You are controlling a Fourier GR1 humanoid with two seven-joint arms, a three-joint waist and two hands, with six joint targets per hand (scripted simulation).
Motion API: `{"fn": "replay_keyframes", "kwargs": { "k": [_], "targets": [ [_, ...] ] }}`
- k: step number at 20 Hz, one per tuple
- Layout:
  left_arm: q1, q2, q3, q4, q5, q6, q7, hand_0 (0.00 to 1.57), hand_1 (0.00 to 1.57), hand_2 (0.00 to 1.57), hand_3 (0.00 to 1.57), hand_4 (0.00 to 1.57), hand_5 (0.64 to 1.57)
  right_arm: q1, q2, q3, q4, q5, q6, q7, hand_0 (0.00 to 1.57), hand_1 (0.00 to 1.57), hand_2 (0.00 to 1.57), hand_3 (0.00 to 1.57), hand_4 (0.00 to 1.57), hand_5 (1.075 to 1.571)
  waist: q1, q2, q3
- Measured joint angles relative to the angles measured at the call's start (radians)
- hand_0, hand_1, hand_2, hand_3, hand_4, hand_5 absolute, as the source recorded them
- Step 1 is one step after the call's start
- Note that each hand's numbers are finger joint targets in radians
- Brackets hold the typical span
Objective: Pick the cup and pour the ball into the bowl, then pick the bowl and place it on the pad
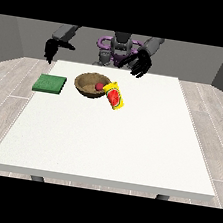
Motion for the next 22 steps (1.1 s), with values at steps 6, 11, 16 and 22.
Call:
{"fn": "replay_keyframes", "kwargs": {
  "k": [6,11,16,22],
  "targets": [
    [0.153,-0.007,0.035,-0.145,0.354,-0.124,-0.262,0.00,0.00,0.00,0.00,0.00,1.564,-0.037,0.113,0.039,-0.028,0.057,-0.162,-0.001,0.00,0.00,0.00,0.00,0.31,1.570,0.067,0.047,0.0100],
    [0.232,0.008,0.059,-0.190,0.471,-0.239,-0.427,0.00,0.00,0.00,0.00,0.00,1.564,-0.096,0.159,0.027,0.010,0.066,-0.258,-0.027,0.00,0.00,0.00,0.00,0.31,1.569,0.118,0.097,0.0168],
    [0.260,0.054,0.092,-0.242,0.523,-0.331,-0.456,0.00,0.00,0.00,0.00,0.00,1.565,-0.145,0.162,0.010,0.136,0.064,-0.285,-0.108,0.00,0.00,0.00,0.00,0.25,1.567,0.136,0.114,0.0191],
    [0.317,0.086,0.116,-0.305,0.544,-0.386,-0.447,0.00,0.00,0.00,0.00,0.00,1.565,-0.187,0.146,0.007,0.282,0.064,-0.289,-0.178,0.00,0.00,0.00,0.00,0.16,1.563,0.137,0.102,0.0200]
  ]
}}
